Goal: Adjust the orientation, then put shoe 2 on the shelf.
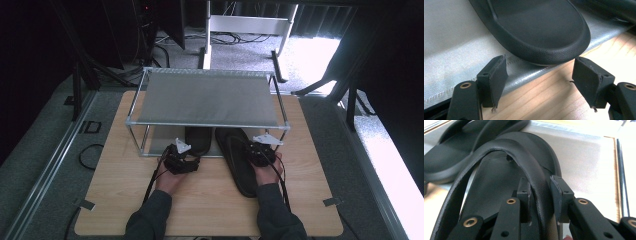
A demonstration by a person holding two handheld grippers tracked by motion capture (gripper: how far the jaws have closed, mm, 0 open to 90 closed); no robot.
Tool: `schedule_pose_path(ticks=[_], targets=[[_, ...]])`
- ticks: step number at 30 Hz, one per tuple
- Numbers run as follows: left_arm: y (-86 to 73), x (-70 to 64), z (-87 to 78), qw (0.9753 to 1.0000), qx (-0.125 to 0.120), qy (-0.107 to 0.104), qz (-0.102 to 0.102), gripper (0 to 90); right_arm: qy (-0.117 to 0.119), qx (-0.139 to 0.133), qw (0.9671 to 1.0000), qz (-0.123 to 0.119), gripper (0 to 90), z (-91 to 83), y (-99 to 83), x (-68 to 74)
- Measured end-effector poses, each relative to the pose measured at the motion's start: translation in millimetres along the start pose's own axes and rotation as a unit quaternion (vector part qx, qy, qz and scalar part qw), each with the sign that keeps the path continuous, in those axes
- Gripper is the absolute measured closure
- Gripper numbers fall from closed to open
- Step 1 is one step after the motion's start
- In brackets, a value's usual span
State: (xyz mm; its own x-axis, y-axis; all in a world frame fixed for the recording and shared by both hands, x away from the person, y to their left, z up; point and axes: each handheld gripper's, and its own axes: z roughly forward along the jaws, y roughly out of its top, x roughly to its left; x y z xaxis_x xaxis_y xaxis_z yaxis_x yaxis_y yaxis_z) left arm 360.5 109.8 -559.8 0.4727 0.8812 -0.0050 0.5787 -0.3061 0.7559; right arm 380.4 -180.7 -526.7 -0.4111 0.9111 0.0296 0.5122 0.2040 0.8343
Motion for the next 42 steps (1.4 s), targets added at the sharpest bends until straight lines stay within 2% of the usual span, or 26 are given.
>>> schedule_pose_path(ticks=[5,9,12,15,16,22,33,38,42], targets=[[0.0,0.2,0.0,1.0,0.0,0.0,0.0,28.8,-0.01,0.002,0.9999,0.008,69.5,7.1,1.9,3.9],[0.0,0.1,0.0,1.0,0.0,-0.001,-0.002,28.8,0.007,0.003,1.0,0.001,67.4,8.8,2.8,3.7],[0.0,0.1,0.0,1.0,0.0,-0.001,-0.002,28.8,0.016,0.002,0.9999,0.005,63.7,7.0,2.5,2.8],[0.0,0.1,0.0,1.0,0.0,-0.001,-0.002,28.8,0.018,0.001,0.9998,0.0,59.7,4.6,2.0,3.1],[0.0,0.1,0.0,1.0,0.0,-0.001,-0.002,28.8,0.022,0.001,0.9997,-0.007,56.1,0.8,1.0,4.0],[0.0,0.2,0.0,1.0,0.0,-0.001,-0.002,28.8,0.023,0.004,0.9991,-0.035,48.3,-12.4,-4.9,5.2],[0.0,0.3,-0.1,1.0,0.0,-0.001,-0.001,28.8,0.042,0.001,0.9955,-0.085,41.1,-47.9,-26.1,6.1],[0.0,0.2,-0.1,1.0,0.001,-0.001,-0.002,28.8,0.072,-0.003,0.9922,-0.102,36.7,-67.3,-38.0,8.9],[0.0,0.2,-0.1,1.0,0.0,-0.001,-0.001,28.8,0.09,0.001,0.9904,-0.105,32.0,-77.9,-46.8,10.0]])
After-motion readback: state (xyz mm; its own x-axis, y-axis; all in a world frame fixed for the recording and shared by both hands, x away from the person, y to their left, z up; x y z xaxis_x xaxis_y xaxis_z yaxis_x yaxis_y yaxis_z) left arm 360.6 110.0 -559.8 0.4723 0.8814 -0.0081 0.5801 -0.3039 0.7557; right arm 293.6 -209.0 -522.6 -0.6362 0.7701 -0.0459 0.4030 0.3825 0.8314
